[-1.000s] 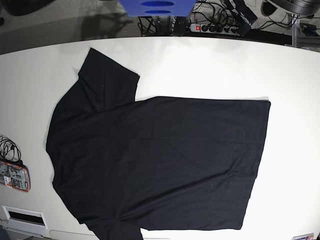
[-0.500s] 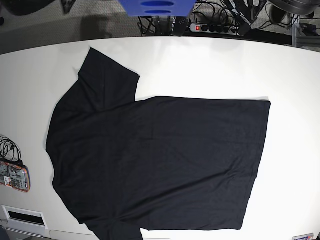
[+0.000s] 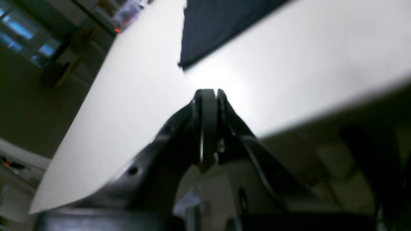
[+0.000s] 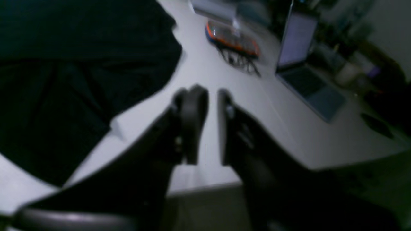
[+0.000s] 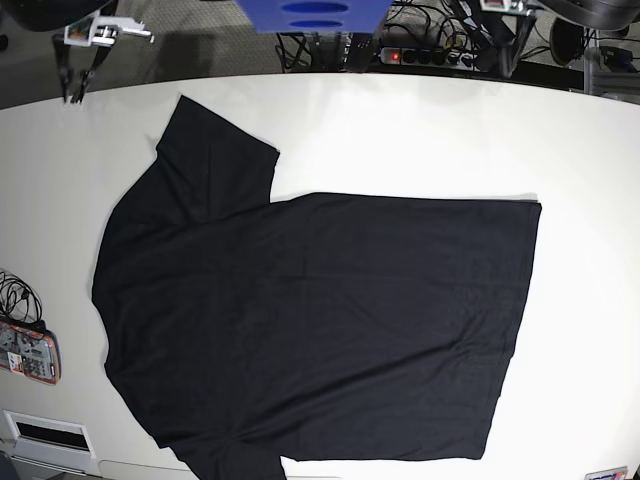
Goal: Fold the T-shirt properly
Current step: 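Move both grippers down toward the shirt's shoulder edge, then grasp the black shirt's shoulder edge with the right gripper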
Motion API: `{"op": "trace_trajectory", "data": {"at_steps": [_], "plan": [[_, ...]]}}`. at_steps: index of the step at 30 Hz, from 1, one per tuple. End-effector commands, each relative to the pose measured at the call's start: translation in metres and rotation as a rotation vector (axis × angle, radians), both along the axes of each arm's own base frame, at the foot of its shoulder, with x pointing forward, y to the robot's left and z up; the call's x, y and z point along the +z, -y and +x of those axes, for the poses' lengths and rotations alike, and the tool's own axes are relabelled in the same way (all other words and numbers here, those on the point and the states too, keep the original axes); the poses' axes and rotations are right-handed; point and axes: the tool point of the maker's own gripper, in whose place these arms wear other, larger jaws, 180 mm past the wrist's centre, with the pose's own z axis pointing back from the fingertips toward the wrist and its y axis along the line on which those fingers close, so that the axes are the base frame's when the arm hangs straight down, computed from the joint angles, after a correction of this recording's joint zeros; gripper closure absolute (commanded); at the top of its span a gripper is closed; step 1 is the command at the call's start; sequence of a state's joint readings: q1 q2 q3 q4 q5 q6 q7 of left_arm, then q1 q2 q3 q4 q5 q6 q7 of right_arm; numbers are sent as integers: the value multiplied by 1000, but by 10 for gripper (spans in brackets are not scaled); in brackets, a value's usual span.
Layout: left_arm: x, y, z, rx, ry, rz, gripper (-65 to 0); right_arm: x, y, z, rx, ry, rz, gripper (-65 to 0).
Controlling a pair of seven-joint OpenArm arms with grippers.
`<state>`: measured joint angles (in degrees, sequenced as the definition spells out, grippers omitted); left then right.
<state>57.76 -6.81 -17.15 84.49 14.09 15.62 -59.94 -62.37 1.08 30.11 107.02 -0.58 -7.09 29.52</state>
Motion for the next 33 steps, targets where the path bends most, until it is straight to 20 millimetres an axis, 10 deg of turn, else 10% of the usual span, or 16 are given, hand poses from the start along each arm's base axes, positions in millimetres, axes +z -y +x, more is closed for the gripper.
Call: {"op": "trace_trajectory", "data": {"at_steps": [1,6,13,19,28,33], "plan": [[7,-1,-6,5,10,9,0,12,3,1,23,15,-23,-149],[17,9,6,41,70,-16,-10,19,7,21,147,4,-62,-202],[17,11,37,45,85,3,-221,0,7,50,209,-105,-53,-208],[2,20,74,-19,41,116,-217,-16,12,78,157,-171,-19,-204],[64,-3,152,83,127,247,-219,-46,-18,97,299,-389,67,-204],[50,8,176,-16,-11,240,-219,-50,-15,95,304,-434,-15,-208]]}}
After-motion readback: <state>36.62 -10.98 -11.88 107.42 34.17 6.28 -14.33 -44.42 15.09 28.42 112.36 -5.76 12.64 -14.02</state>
